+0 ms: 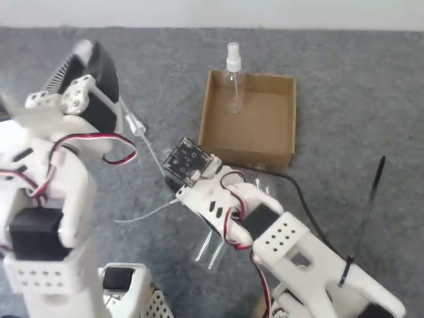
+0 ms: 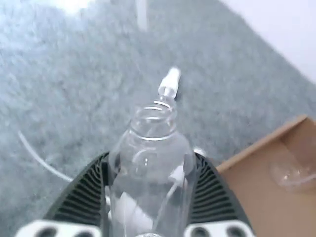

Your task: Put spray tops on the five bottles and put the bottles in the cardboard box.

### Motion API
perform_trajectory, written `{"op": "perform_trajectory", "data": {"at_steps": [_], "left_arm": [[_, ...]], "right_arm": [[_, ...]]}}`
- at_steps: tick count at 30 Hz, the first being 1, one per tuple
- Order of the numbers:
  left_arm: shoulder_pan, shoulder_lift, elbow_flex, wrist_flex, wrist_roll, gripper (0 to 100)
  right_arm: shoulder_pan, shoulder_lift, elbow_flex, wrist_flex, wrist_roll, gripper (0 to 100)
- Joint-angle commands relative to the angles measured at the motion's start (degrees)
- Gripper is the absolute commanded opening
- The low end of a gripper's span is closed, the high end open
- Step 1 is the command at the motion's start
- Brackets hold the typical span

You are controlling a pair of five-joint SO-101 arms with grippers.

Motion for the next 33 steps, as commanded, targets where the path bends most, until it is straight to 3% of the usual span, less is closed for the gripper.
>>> {"op": "perform_trajectory", "data": {"at_steps": [1,10,17,33], "left_arm": [[0.18,-0.79,0.66,-1.93,1.32,1],[1.32,-1.05,10.95,-9.41,2.37,1],[6.59,-1.14,11.74,-6.24,2.37,1],[7.12,-0.79,10.77,-8.53,2.11,1]], "right_arm": [[-0.48,-4.18,0.26,-3.91,-0.7,0.6],[-0.48,-5.76,0.7,-3.74,-0.79,0.6],[-0.22,-5.67,0.79,-3.74,-0.79,0.6],[-0.13,-6.29,1.76,-3.74,-0.79,0.6]]}}
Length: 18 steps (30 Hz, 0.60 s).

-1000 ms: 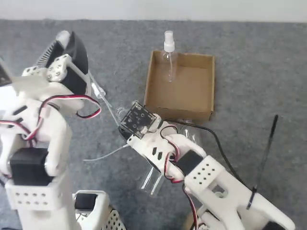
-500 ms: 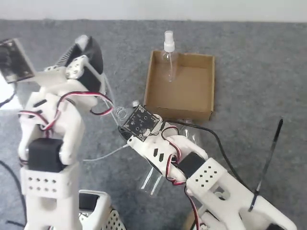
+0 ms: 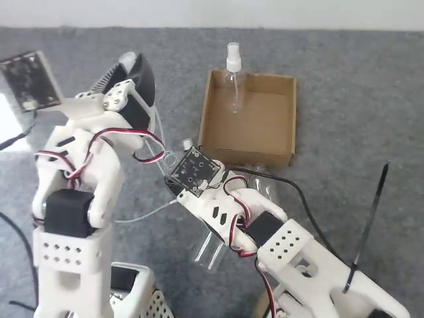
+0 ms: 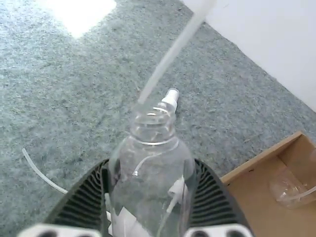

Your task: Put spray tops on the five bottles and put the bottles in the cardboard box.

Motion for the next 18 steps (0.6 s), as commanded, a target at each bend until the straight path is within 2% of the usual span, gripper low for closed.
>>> {"op": "perform_trajectory", "data": {"at_steps": [1,18], "left_arm": [[0.18,-0.7,-0.92,-1.23,-0.09,1],[3.43,-0.62,-1.01,-1.32,-0.18,1]], "right_arm": [[0.22,-2.95,-1.05,-1.36,-0.79,0.6],[0.22,-2.95,-1.05,-1.36,-0.79,0.6]]}}
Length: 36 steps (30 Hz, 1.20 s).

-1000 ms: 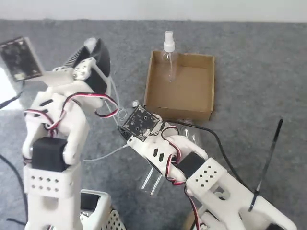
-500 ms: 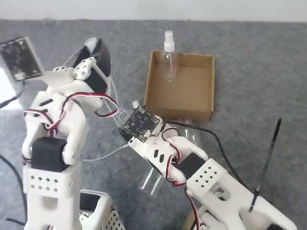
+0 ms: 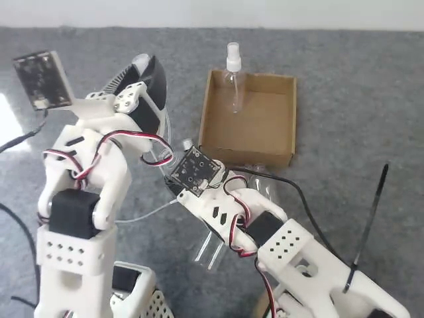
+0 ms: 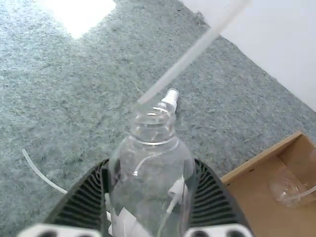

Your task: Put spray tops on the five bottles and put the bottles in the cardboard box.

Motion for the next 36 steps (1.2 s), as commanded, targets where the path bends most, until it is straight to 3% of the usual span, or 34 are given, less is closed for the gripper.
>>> {"op": "perform_trajectory", "data": {"at_steps": [1,36], "left_arm": [[0.18,-0.62,-1.01,-1.23,-0.18,1],[2.2,-0.53,-4.0,-1.49,0.0,1]], "right_arm": [[0.22,-2.95,-1.05,-1.36,-0.7,0.6],[0.22,-2.95,-1.05,-1.27,-0.62,0.6]]}}
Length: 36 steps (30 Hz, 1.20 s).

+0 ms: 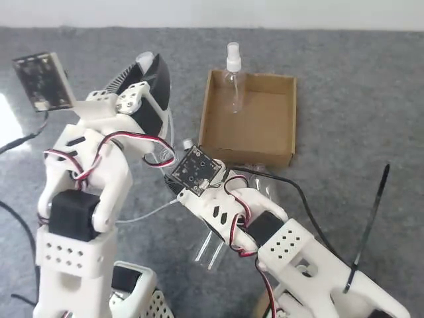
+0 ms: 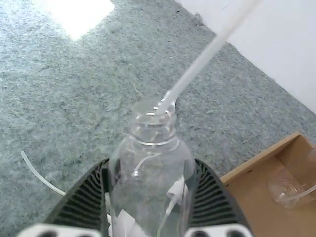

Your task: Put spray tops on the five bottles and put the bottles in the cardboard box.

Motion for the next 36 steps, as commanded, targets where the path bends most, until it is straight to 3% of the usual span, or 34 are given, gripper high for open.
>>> {"op": "perform_trajectory", "data": {"at_steps": [1,10,13,19,24,28,36], "left_arm": [[0.18,-0.62,-2.86,-1.32,0.35,1],[-6.51,-0.88,5.23,-0.09,0.09,1],[-7.3,-1.14,7.52,0.26,-2.37,1],[-4.84,-1.23,10.77,3.16,-4.66,1],[2.29,-1.14,13.67,3.78,-8.88,1],[1.93,-0.88,15.6,2.02,-12.04,1],[2.37,-1.23,18.15,6.68,-14.59,1]], "right_arm": [[0.04,-2.86,-1.05,-1.27,-0.53,0.6],[0.13,-2.86,-1.14,-2.15,-0.7,0.6],[1.63,-2.86,-1.14,-4.7,-5.19,0.6],[7.25,-2.86,-1.32,-8.92,-13.1,0.6],[7.25,-2.33,-1.32,-8.84,-13.45,0.6],[7.25,-2.77,-1.14,-8.31,-13.19,0.6],[7.78,-2.86,1.32,-9.19,-13.1,0.6]]}}
